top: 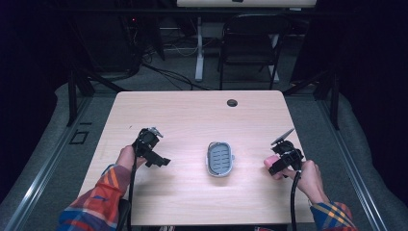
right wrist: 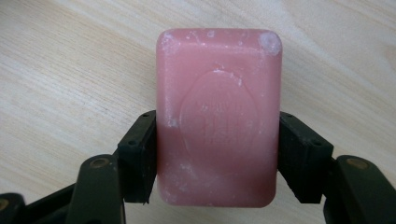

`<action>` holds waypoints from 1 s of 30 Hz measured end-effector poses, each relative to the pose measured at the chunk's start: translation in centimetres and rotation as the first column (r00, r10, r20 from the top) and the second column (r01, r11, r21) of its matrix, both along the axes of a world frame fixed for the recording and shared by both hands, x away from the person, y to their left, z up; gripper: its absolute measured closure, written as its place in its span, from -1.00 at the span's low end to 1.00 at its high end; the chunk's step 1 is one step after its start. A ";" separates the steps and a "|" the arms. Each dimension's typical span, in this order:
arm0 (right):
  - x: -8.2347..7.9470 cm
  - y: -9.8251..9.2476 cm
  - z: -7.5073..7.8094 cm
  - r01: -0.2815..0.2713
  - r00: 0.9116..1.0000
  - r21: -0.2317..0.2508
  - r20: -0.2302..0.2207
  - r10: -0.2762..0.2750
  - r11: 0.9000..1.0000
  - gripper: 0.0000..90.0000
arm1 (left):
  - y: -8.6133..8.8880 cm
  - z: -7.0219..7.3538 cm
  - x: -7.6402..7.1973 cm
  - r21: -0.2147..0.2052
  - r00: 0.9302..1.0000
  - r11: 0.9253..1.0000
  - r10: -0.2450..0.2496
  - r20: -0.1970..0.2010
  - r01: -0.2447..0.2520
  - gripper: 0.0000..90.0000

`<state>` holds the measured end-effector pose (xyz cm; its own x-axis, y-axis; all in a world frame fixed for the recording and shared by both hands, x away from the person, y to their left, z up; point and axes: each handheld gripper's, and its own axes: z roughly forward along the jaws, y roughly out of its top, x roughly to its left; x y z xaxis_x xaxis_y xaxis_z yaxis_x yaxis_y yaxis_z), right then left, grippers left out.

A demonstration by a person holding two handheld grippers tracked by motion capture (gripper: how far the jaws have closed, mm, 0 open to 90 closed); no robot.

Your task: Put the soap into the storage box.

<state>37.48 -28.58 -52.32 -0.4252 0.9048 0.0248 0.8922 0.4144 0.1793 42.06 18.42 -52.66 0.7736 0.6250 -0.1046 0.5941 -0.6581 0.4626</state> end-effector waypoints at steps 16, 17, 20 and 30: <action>-0.1 0.4 0.8 -0.032 0.999 0.002 -0.010 0.032 0.999 -0.18 | -0.1 0.0 0.0 0.008 1.000 1.000 -0.007 -0.001 0.007 -1.00; -0.1 0.4 1.0 -0.045 0.999 -0.009 -0.019 0.045 0.999 -0.18 | -0.1 0.0 0.0 0.008 1.000 1.000 -0.008 -0.001 0.008 -1.00; -0.3 0.6 0.8 -0.018 1.000 0.027 0.015 0.018 0.999 -0.18 | -0.1 0.0 0.1 0.010 1.000 1.000 -0.006 -0.003 0.006 -1.00; 0.2 1.4 1.8 -0.065 0.998 0.015 -0.003 0.065 0.998 -0.18 | -0.2 -0.1 0.1 0.011 1.000 1.000 -0.007 -0.004 0.007 -1.00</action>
